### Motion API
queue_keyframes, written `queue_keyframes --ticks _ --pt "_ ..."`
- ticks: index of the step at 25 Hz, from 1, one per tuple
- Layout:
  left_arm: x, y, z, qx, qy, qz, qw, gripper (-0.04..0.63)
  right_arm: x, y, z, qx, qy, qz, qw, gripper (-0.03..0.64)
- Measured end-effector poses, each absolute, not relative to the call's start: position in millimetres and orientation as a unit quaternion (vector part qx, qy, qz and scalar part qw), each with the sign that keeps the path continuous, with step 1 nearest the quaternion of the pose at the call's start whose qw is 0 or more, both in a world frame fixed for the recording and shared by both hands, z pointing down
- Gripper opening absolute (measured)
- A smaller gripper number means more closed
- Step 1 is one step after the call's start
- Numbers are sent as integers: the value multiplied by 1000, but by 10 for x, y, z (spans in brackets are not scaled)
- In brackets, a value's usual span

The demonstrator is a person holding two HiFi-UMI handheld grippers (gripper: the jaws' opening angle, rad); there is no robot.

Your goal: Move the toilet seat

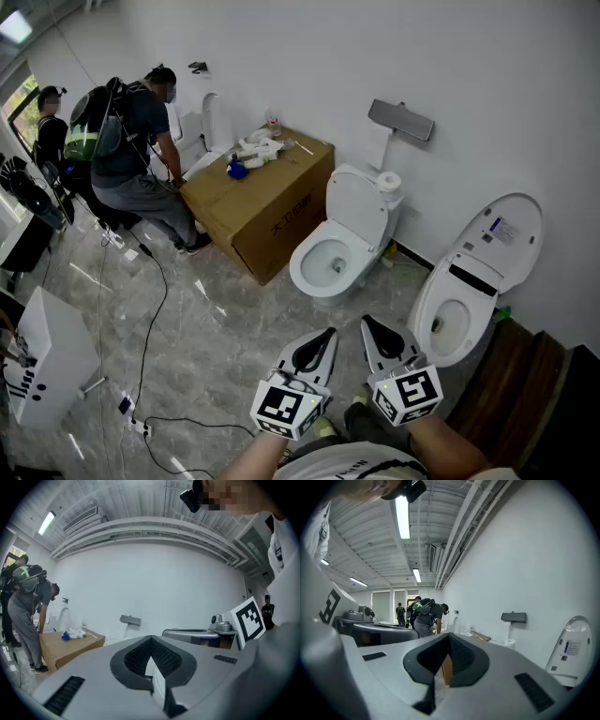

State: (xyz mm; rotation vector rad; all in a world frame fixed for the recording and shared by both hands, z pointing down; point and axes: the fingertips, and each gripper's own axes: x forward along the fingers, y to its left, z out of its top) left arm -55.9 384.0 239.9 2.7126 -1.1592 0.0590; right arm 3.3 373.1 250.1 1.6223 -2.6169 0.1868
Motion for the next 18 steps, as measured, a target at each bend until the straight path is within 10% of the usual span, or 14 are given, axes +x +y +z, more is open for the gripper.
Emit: queue_keyframes --ticks 18 --pt "-152 3167 2512 901 -423 33 91 9 446 3057 2521 488 -870 67 2 15"
